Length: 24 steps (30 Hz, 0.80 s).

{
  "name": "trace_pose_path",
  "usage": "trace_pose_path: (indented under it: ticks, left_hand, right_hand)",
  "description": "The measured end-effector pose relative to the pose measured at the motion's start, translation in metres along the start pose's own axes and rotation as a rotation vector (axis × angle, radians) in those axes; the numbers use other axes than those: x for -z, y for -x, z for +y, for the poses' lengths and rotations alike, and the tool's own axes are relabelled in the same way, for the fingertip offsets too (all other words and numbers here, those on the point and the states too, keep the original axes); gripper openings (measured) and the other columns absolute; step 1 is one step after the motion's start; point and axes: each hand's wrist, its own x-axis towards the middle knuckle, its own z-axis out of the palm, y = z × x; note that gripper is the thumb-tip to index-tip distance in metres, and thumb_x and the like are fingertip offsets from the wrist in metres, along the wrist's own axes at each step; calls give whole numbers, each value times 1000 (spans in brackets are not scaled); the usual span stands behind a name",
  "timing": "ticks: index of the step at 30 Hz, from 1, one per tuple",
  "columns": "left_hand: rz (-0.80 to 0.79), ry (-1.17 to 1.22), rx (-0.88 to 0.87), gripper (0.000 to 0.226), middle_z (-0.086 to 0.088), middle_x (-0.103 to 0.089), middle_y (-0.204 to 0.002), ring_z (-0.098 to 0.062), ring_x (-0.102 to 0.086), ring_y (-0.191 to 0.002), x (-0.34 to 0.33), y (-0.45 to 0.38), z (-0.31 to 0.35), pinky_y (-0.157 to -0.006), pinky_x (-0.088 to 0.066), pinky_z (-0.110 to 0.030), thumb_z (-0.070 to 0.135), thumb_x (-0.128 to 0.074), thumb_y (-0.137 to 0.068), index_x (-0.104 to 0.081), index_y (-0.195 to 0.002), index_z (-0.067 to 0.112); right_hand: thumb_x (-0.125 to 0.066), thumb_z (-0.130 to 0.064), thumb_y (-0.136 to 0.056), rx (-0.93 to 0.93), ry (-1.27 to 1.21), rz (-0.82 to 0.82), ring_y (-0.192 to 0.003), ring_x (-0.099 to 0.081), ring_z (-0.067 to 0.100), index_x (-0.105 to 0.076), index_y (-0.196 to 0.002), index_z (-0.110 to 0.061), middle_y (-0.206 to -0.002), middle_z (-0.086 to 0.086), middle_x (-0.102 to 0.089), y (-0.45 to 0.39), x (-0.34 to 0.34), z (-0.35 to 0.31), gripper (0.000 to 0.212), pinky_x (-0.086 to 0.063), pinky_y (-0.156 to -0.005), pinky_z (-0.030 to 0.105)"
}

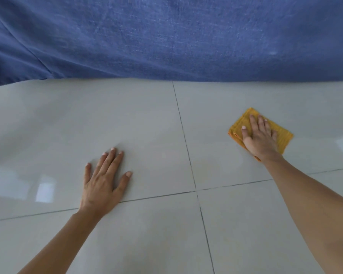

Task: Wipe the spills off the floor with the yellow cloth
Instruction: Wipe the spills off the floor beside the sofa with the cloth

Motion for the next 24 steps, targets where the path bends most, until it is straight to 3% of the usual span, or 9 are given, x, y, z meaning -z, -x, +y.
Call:
trace_pose_path:
  ticks: [11,24]
  left_hand:
    - [60,-37,180,73,17,-8,-155,-1,-3,-143,42,87,-113,-117,-3,-38,66,-15,-83,-18,-149,35]
    - [104,-60,203,65,17,-1,-157,0,6,-143,38,100,-123,-117,3,-34,60,-16,-90,-7,-150,37]
  right_hand:
    - [-17,-54,-97,168,27,30,-150,3,19,-4,-155,-29,-164,-2,1,43,-23,-111,64,0,-120,49]
    - [-24,-53,-97,485,0,44,-150,-2,18,-11,-154,-30,-164,-3,-3,87,-52,-311,63,0,-120,48]
